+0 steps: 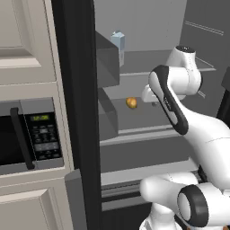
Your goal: Take out the milk from the fridge and place it on the tray on the counter. Then take the sugar cube near the tray and place it in the tray.
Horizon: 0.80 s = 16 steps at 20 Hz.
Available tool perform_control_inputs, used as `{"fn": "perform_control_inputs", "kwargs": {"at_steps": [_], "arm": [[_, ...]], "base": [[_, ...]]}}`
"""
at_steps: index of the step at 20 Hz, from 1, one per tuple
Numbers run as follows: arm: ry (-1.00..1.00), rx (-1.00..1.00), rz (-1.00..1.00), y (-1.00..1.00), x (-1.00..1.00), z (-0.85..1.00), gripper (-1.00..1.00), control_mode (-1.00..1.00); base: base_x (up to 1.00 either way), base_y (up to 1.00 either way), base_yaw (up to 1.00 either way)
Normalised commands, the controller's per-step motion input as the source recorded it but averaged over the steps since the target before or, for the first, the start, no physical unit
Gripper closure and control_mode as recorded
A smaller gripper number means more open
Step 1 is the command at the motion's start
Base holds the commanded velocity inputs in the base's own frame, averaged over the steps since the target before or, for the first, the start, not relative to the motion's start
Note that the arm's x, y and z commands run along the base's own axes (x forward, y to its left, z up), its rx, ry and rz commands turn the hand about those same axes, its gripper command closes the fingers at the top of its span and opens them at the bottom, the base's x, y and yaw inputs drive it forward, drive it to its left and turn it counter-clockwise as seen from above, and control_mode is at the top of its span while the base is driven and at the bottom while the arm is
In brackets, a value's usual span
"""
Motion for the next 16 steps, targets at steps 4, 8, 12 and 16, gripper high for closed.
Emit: {"fn": "perform_control_inputs", "kwargs": {"at_steps": [4, 8, 12, 16], "arm": [[-0.16, -0.02, 0.0, 0.04, -0.54, 0.02, -1.0, -1.0], [-0.42, -0.02, 0.14, 0.02, -0.66, 0.21, -1.0, -1.0], [-0.48, -0.02, 0.18, 0.0, -0.63, 0.45, -1.0, -1.0], [-0.46, 0.0, 0.14, 0.0, -0.47, 0.52, -1.0, -1.0]], "base": [[0.0, 0.0, 0.0], [0.0, 0.0, 0.0], [0.0, 0.0, 0.0], [0.0, 0.0, 0.0]]}}
